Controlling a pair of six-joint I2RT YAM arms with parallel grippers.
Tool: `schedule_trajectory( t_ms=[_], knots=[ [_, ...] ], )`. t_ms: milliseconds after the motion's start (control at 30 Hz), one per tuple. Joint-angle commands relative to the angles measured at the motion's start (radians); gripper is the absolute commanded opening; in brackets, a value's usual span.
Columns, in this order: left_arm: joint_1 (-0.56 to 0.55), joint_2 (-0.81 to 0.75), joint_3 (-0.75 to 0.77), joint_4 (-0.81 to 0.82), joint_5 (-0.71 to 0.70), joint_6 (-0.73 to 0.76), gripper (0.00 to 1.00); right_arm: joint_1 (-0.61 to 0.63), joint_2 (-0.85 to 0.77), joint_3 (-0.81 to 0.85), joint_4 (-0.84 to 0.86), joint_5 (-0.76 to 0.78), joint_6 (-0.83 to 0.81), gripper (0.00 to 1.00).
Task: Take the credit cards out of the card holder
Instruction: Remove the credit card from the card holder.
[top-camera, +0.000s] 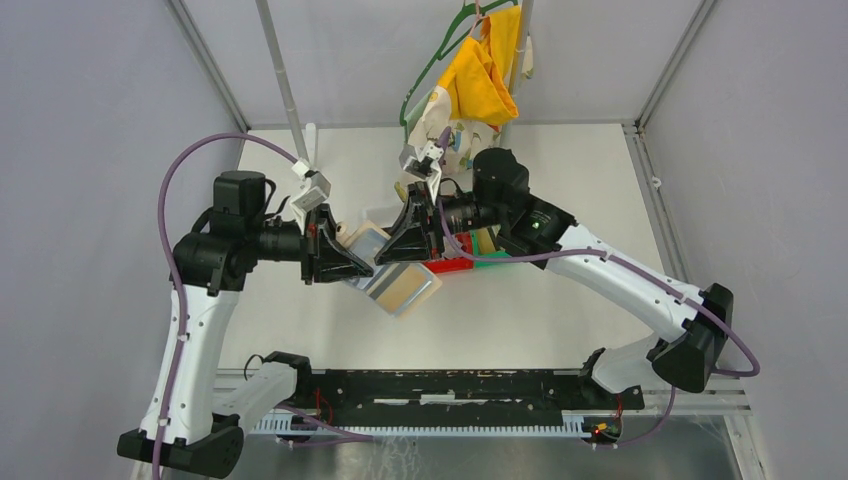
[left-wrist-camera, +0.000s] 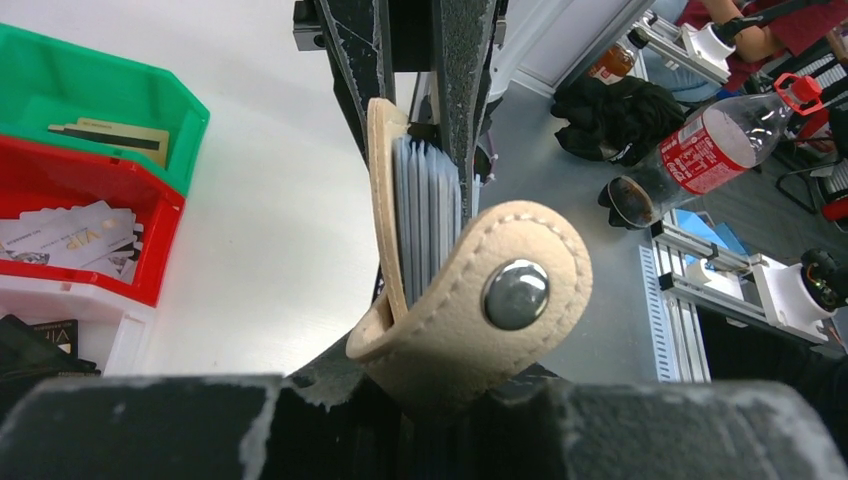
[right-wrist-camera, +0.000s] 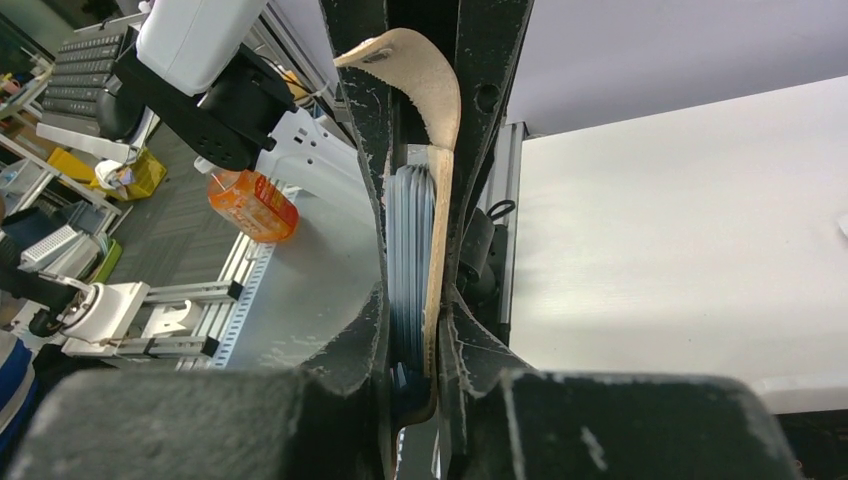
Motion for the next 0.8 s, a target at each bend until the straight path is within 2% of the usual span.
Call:
schedule_trajectory(
  t_ms=[0,67,133,200,333,367,567,767],
  knots=[
    [-0.002,-0.014,0.048,0.041,0.083,0.002,0.02,0.009,-0.001,0.078,-0.042,-0.044,-0.061,0.11],
    [-0.002,-0.013,0.051,0.050,0.087,-0.016,0.04,0.008,-0.011,0.066,-0.015,-0.047,-0.055,0.17],
    [-0.002,-0.011,0.049,0.073,0.094,-0.046,0.05,0.006,-0.015,0.057,-0.007,-0.050,-0.042,0.32],
    [-0.002,-0.009,0.047,0.101,0.082,-0.077,0.02,-0.009,-0.022,0.063,-0.007,-0.044,-0.035,0.42],
    [-0.001,-0.018,0.018,0.223,-0.058,-0.205,0.02,-0.080,-0.087,0.108,-0.039,0.076,-0.030,0.66],
    [-0.001,-0.020,0.014,0.250,-0.109,-0.229,0.02,-0.094,-0.108,0.123,-0.043,0.113,-0.019,0.69],
    [0.000,-0.046,-0.012,0.353,-0.273,-0.323,0.02,-0.111,-0.209,0.036,0.035,0.314,0.098,0.72],
    [0.000,-0.015,0.006,0.339,-0.331,-0.338,0.02,-0.099,-0.239,-0.181,0.309,0.242,0.292,0.69]
  ],
)
